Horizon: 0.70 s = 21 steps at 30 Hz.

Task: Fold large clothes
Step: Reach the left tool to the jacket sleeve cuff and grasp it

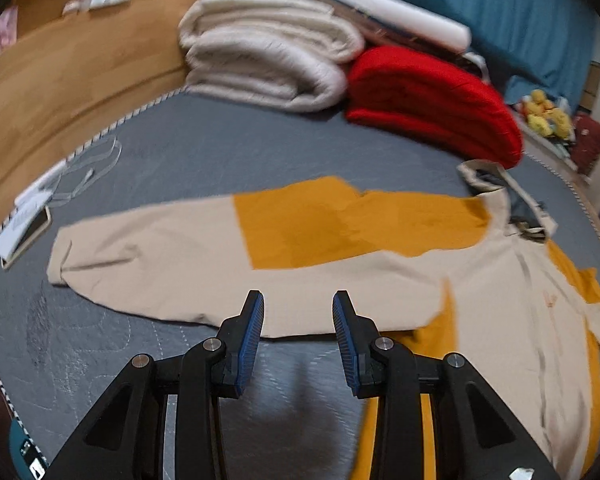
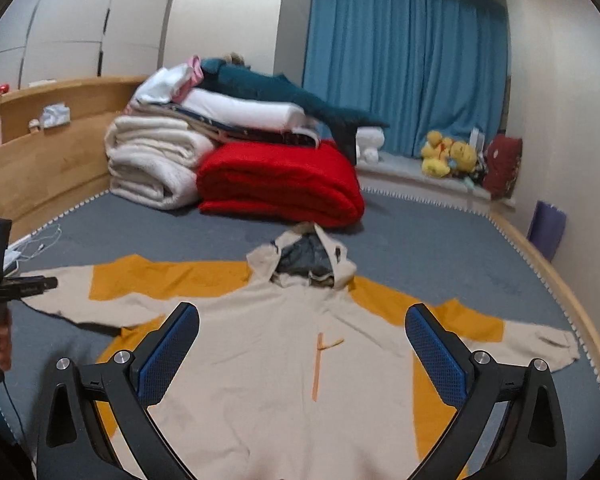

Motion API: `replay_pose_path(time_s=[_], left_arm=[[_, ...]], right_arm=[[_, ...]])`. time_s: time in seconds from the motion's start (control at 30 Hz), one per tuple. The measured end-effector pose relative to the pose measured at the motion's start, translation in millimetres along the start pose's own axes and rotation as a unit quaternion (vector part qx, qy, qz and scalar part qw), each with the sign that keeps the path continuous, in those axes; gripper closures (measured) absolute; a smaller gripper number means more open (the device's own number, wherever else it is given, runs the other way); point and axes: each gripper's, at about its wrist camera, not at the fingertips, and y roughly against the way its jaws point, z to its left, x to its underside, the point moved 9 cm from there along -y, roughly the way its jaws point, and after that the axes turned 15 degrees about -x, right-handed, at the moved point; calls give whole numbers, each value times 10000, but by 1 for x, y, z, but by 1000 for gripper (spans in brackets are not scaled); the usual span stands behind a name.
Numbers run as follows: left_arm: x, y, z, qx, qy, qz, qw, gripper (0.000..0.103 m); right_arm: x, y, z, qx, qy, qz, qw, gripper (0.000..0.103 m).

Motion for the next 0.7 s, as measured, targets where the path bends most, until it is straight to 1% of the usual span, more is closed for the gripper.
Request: replay_pose_path(time_s=[0.07, 0.1, 0.13, 0.17, 0.23, 0.3, 0.33, 0.37, 0.4, 0.43, 0.47, 0.5, 0.53, 0.6, 0.7], left_arm=[[2, -21, 12, -42, 172, 174, 9997, 70], [2, -29, 18, -64, 268, 223, 9994, 70], [0, -38, 30, -162, 412, 270, 9987, 70], [-2, -47, 45, -317, 560, 312, 9974, 70], [-3, -64, 69, -552, 776, 410, 9946, 70], [-2, -82, 98, -768, 1046, 546, 9900, 69], [-1, -87, 111, -880, 1160, 599, 9875, 67], [1, -95, 127, -1013, 1320, 670, 9838, 64], [2, -99, 138, -1080, 1437, 706, 9812, 62], [4, -107, 159, -1178, 1656, 772, 9761, 58], [6, -112, 173, -1239, 1812, 835, 9720, 54], [8, -118, 186, -1286, 1962, 902, 9679, 52], [11, -122, 196, -1317, 2064, 948, 9649, 51], [18, -132, 222, -1409, 2348, 1071, 9558, 51], [28, -149, 245, -1342, 2807, 1262, 9420, 51]], right_arm=[[12, -21, -12, -47, -223, 246, 9994, 4], [16, -33, -17, -90, -302, 385, 9988, 10], [19, -37, -22, -86, -319, 444, 9985, 16], [19, -40, -26, -57, -325, 446, 9985, 18], [14, -42, -36, -9, -342, 357, 9988, 19], [14, -44, -43, 10, -376, 339, 9987, 19], [15, -46, -45, 10, -408, 346, 9986, 20], [16, -49, -46, 9, -423, 359, 9985, 20], [18, -52, -47, 28, -409, 385, 9984, 24], [20, -56, -48, 64, -363, 423, 9984, 29], [21, -57, -48, 80, -339, 441, 9984, 31], [23, -60, -49, 87, -336, 461, 9983, 33], [24, -60, -49, 83, -348, 459, 9983, 34], [26, -62, -50, 108, -341, 475, 9982, 34], [29, -62, -51, 161, -299, 460, 9984, 34]])
